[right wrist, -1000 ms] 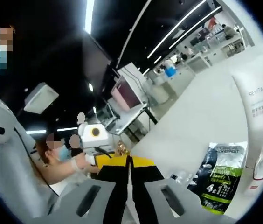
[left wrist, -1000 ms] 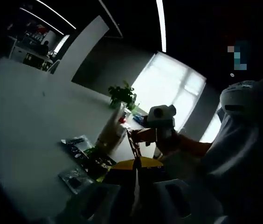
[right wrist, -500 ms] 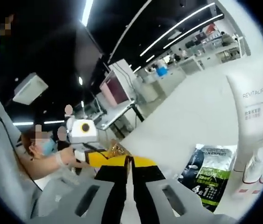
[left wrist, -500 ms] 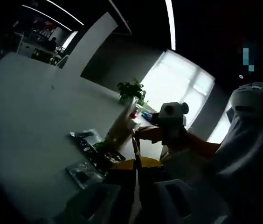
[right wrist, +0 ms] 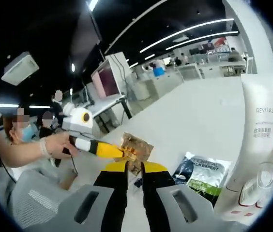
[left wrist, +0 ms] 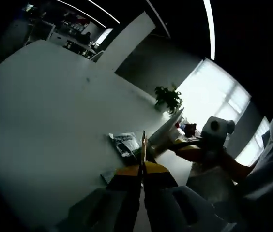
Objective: Arrange the skincare products in the storage area until every visible bottle or jar stands upright without overlapping.
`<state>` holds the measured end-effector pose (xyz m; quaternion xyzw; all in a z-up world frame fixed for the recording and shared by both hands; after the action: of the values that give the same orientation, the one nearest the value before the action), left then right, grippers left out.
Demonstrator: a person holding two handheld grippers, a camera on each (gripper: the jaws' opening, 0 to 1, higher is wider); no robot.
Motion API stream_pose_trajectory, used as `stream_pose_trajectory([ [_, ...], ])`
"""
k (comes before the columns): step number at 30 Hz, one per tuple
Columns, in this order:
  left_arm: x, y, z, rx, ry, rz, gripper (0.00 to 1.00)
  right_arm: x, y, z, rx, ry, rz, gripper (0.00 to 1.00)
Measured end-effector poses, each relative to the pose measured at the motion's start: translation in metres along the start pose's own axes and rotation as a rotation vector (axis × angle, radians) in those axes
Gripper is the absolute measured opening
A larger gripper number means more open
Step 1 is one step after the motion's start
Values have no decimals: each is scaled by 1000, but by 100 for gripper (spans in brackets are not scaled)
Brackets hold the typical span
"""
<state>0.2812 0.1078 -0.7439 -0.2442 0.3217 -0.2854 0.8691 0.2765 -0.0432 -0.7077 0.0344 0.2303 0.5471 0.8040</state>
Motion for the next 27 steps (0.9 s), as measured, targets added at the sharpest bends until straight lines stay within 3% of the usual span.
stream_pose_trajectory([
  [2,6,6,0,-17,8,26,0,4,1,-4,-38,39,4,14],
  [9,23,14,5,-38,20,69,0,22,0,-10,-101,70,1,12],
  [18,40,23,2,-64,53,117,0,41,-18,-11,-195,112,-48,10],
  [27,51,34,4,-62,70,187,0,57,-33,-25,-237,166,-88,9],
])
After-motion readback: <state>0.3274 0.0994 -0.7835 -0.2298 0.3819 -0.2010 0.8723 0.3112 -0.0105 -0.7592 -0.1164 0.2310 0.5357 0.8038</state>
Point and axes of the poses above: the point that each gripper's makers call its tool centre point, and the gripper's own axes: x roughly forward along the fingers, y roughly to its left, z roughly out of its top, the point moved 5 cm from there along -x, roughly backward along the fingers, and after that the axes turned 7 degrees about z, right-handed, at the moved point
